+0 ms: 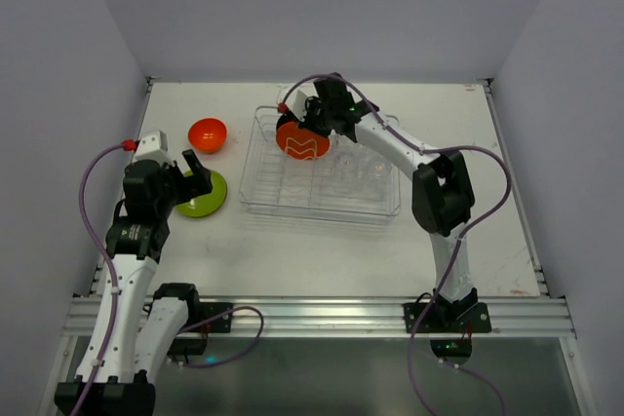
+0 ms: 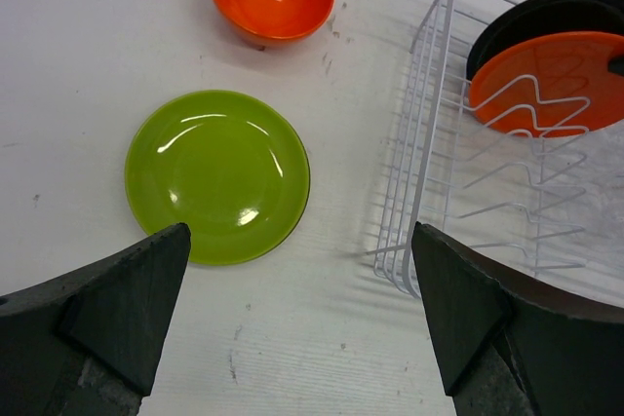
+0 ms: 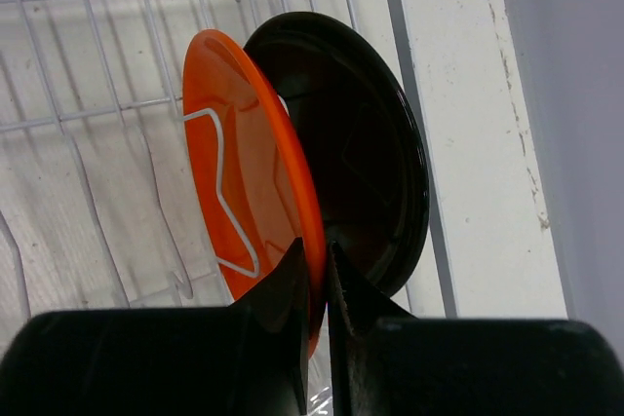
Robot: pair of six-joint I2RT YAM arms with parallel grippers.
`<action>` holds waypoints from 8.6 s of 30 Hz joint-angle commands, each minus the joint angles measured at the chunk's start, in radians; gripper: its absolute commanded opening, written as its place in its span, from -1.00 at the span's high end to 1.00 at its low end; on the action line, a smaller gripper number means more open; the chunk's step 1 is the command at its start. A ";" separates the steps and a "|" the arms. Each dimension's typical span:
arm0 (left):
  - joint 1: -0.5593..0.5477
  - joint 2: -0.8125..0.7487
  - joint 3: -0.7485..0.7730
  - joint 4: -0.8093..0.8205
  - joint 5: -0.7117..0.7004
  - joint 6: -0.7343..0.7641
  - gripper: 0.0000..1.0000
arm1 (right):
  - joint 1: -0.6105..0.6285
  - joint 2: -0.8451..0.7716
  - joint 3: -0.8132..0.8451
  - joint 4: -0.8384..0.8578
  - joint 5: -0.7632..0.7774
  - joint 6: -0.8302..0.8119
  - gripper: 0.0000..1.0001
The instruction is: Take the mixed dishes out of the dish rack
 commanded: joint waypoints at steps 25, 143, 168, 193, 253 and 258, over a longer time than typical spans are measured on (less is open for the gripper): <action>-0.042 -0.084 -0.028 0.202 0.516 0.060 -1.00 | -0.008 -0.685 -0.441 0.234 0.130 0.779 1.00; 0.191 0.505 -0.065 0.169 -0.074 -0.268 -1.00 | -0.063 -1.536 -1.293 0.268 0.100 1.114 -0.98; 0.068 0.004 0.147 -0.120 -0.104 0.023 -1.00 | -0.062 -1.210 -1.145 0.368 -0.054 1.104 -0.98; 0.065 -0.026 0.004 -0.006 0.003 -0.018 -1.00 | -0.062 -0.030 0.049 -0.029 -0.014 0.231 -0.35; 0.052 -0.107 -0.002 0.011 0.052 -0.001 -1.00 | -0.065 -0.093 0.035 0.202 -0.055 -0.085 1.00; 0.052 -0.142 -0.002 0.007 0.031 -0.006 -1.00 | -0.065 -0.169 0.029 0.250 0.002 0.017 1.00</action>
